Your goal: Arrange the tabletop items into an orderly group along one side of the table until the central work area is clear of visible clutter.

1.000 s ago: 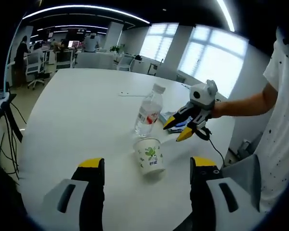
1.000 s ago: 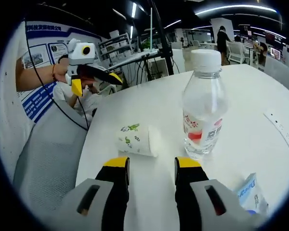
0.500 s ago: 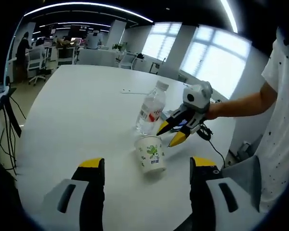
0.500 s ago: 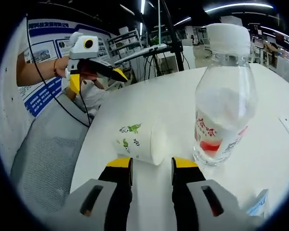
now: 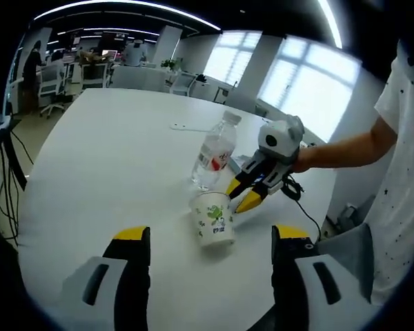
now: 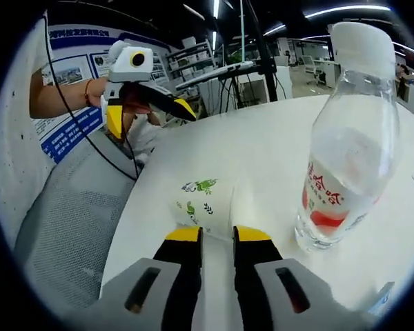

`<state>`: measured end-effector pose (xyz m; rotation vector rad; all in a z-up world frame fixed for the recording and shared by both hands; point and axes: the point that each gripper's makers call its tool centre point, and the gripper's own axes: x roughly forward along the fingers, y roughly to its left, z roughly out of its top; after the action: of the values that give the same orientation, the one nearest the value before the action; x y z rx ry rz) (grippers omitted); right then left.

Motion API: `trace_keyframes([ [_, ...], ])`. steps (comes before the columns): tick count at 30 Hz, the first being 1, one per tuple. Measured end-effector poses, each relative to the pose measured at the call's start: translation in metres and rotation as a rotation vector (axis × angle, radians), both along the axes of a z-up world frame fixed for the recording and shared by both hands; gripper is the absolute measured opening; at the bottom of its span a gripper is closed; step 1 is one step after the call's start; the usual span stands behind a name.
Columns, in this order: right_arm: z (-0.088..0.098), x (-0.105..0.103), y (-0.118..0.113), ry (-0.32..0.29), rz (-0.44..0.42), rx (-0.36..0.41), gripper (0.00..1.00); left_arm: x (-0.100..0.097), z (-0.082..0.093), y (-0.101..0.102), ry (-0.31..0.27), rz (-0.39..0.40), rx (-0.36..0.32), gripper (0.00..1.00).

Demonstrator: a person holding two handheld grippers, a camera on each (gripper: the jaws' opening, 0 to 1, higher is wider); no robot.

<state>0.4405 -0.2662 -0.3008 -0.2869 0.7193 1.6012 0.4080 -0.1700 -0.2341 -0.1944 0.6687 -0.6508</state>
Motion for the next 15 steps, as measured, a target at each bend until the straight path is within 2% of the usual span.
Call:
trace_keyframes([
  [6, 0.004, -0.009, 0.001, 0.006, 0.013, 0.001, 0.06, -0.001, 0.000, -0.004, 0.000, -0.007, -0.003, 0.72],
  [15, 0.011, -0.025, 0.005, 0.018, 0.049, 0.005, 0.00, -0.002, 0.001, -0.004, -0.007, -0.010, -0.004, 0.71],
])
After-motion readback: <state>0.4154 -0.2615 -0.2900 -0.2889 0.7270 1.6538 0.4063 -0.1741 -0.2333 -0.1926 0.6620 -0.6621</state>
